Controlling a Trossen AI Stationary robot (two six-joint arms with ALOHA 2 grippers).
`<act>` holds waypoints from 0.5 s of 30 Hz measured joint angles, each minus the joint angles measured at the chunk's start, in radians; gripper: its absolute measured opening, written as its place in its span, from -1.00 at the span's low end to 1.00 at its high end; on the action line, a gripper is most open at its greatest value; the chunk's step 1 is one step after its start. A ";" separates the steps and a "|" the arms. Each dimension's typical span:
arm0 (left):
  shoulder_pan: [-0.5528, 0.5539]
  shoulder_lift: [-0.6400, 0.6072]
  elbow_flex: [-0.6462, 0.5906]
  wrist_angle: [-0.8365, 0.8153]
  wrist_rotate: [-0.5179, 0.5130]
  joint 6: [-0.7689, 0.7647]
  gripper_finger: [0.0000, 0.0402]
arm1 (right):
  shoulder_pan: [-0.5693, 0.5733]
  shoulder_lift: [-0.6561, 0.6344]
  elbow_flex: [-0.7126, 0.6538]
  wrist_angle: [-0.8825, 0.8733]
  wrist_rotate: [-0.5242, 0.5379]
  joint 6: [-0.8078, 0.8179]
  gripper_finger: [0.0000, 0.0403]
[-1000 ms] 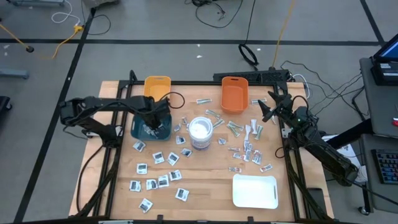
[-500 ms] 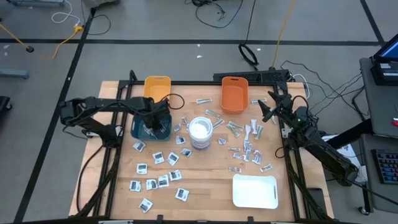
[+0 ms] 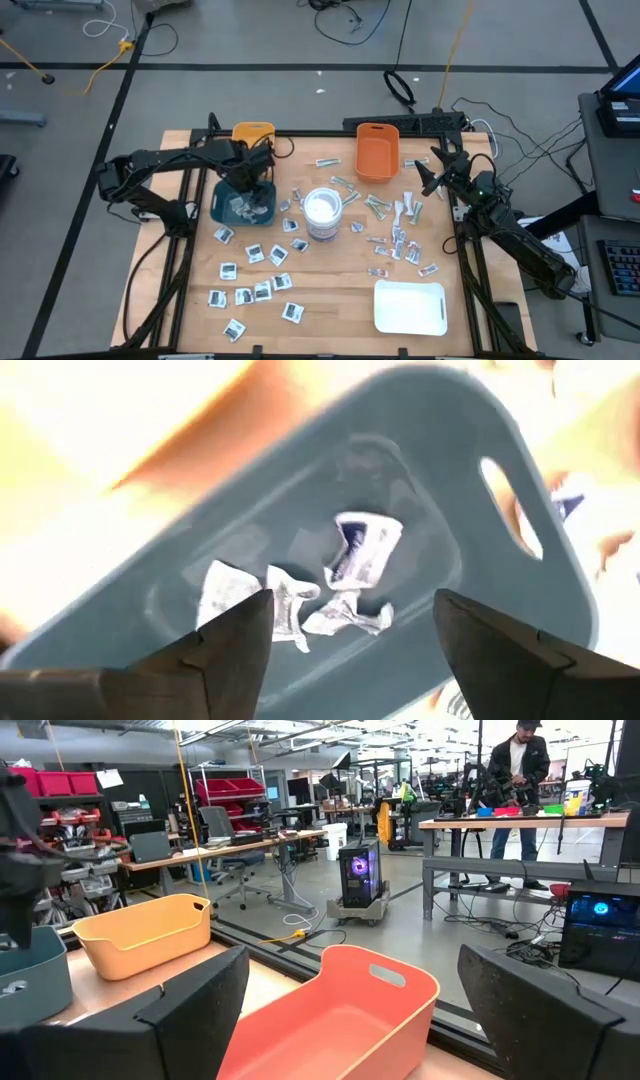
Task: Pick & Place First Aid Supplies
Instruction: Put the blue pad into the blue bin
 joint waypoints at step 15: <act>0.047 0.290 0.410 -0.262 -0.063 -0.094 0.30 | 0.000 0.000 0.000 0.000 0.000 0.000 0.77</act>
